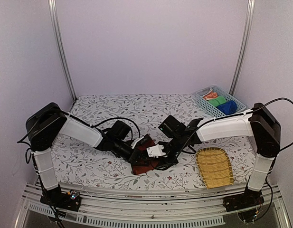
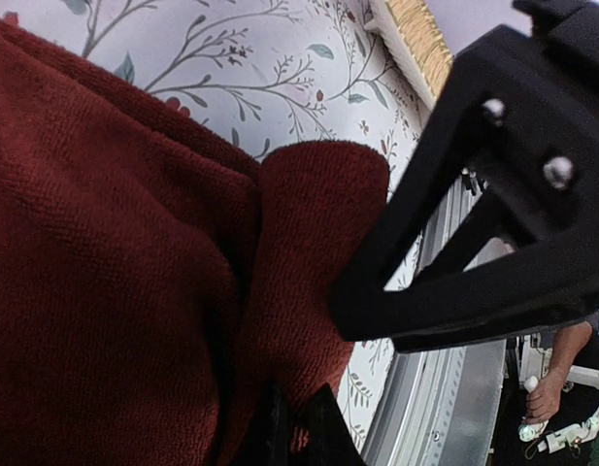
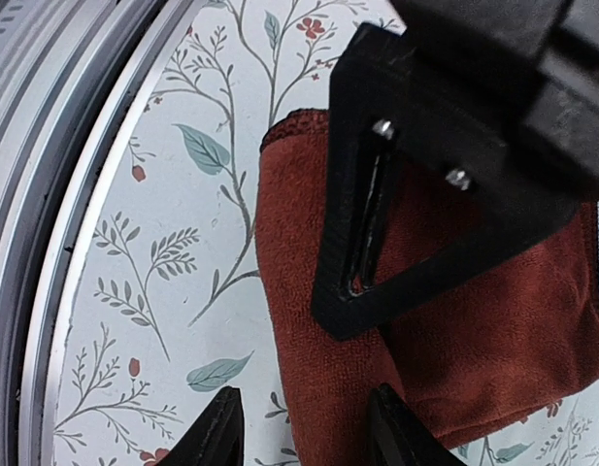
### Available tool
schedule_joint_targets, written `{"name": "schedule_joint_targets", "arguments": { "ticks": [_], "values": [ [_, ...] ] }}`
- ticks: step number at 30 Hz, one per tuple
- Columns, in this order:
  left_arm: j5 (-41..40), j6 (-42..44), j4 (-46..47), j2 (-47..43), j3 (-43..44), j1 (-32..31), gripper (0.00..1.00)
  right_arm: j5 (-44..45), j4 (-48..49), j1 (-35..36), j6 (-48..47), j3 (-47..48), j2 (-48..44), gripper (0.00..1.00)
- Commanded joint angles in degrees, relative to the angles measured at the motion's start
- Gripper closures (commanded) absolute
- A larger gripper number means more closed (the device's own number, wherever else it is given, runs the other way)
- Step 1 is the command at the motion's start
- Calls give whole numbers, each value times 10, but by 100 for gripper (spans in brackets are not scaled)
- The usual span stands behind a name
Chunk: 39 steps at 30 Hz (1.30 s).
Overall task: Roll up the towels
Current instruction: Roll the towel at the center of the board.
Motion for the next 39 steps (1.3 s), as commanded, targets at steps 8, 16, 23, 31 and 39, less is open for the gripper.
{"name": "schedule_joint_targets", "arguments": {
  "ticks": [8,16,23,31,39],
  "values": [
    [-24,0,-38,22,-9,14,91,34,62,12,-30,-29,60,57],
    [-72,22,-64,6,4,14,73,80,66,17,-49,-29,103,72],
    [-213,15,-71,-128,-33,15,55,44,-70,19,-54,0,98,89],
    [-308,-4,-30,-274,-137,14,52,-64,-299,18,-15,133,176,90],
    [-453,40,-2,-486,-250,-95,50,-140,-471,-24,14,323,337,89]
  ]
}}
